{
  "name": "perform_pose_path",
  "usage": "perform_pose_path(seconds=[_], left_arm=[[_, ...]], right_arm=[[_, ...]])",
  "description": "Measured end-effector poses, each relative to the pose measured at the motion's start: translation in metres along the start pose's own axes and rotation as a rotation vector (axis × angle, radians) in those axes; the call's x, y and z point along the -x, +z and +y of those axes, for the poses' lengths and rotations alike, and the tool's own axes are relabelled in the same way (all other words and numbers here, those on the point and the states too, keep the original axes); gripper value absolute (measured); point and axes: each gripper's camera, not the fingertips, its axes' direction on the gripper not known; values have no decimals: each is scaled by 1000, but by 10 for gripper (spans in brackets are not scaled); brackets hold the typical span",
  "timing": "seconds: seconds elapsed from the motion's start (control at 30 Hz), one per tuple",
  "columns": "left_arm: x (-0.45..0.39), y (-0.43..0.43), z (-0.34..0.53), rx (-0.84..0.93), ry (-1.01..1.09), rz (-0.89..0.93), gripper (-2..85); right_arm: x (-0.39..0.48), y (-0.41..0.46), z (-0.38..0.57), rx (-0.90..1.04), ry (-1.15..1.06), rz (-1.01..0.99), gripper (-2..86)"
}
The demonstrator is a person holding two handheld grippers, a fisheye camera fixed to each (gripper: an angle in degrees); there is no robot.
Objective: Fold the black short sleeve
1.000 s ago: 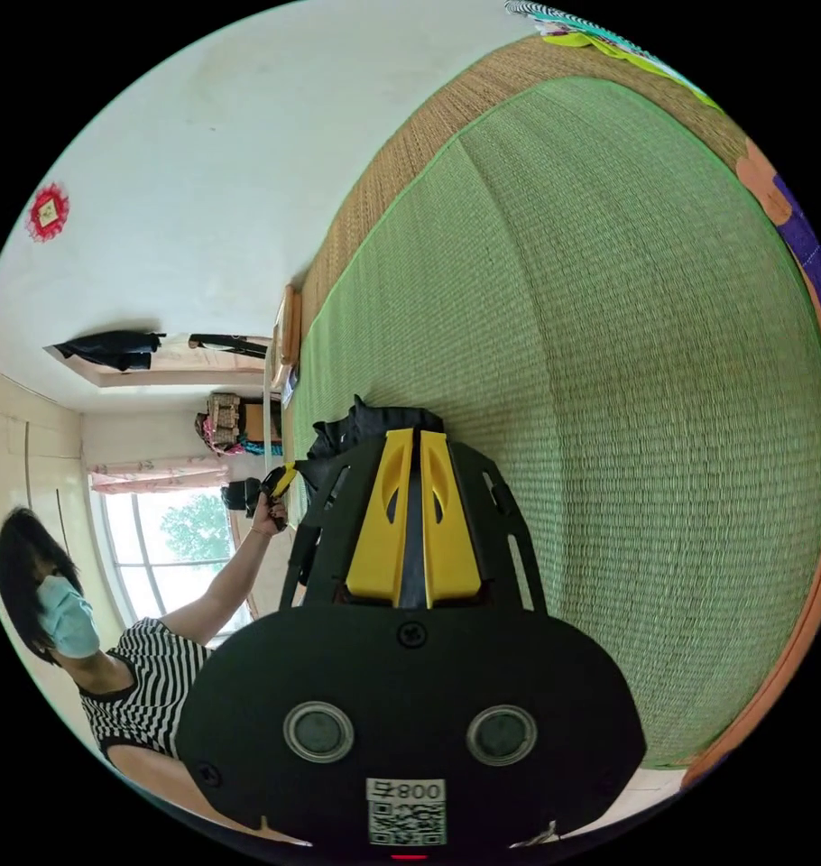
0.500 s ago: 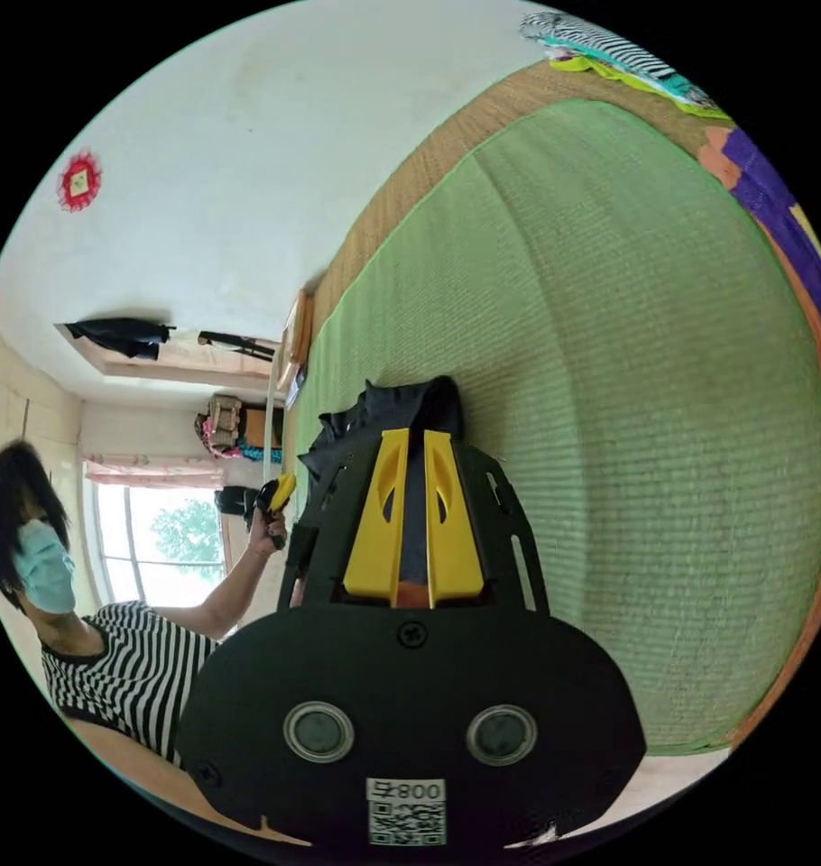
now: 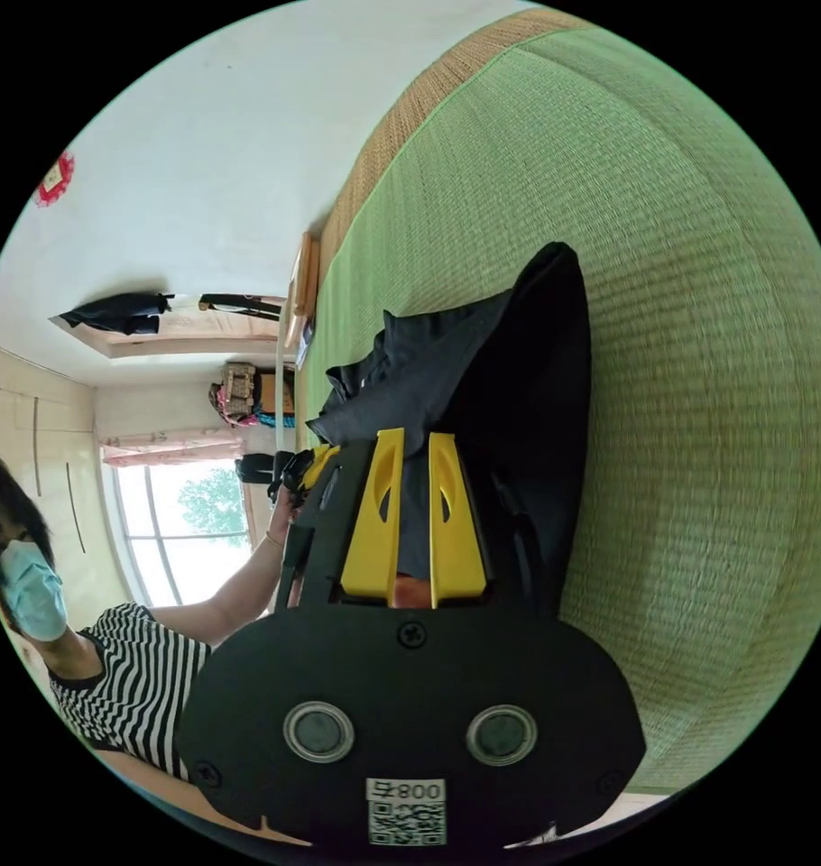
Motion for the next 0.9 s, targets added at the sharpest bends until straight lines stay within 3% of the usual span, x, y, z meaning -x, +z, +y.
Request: perform_pose_path(seconds=[0.43, 0.57, 0.7, 0.9], left_arm=[[-81, -11, -45, -55, 141, 81, 48], [-111, 5, -33, 102, 239, -12, 51], [-104, 10, -14, 135, 183, -59, 61], [-100, 15, -2, 145, 106, -22, 61]], right_arm=[[41, -10, -73, -69, -105, -86, 41], [66, 0, -78, 7, -187, -34, 46], [64, 7, -33, 63, -180, 112, 62], [37, 23, -21, 90, -91, 50, 60]])
